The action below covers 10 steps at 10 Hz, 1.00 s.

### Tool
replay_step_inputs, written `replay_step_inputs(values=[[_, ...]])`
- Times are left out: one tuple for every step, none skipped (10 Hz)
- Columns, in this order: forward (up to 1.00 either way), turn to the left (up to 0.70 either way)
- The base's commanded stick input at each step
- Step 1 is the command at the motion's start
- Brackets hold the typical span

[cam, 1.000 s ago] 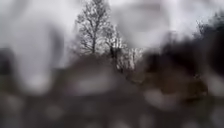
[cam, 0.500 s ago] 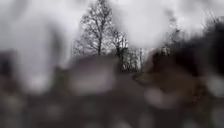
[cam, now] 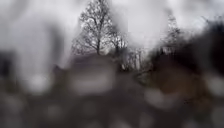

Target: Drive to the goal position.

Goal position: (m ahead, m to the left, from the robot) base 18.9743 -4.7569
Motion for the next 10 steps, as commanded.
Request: replay_step_inputs(values=[[0.85,0.00],[0.85,0.00],[0.85,0.00],[0.85,0.00],[0.85,0.00],[0.85,0.00],[0.85,0.00],[0.85,0.00],[0.85,0.00],[0.85,0.00]])
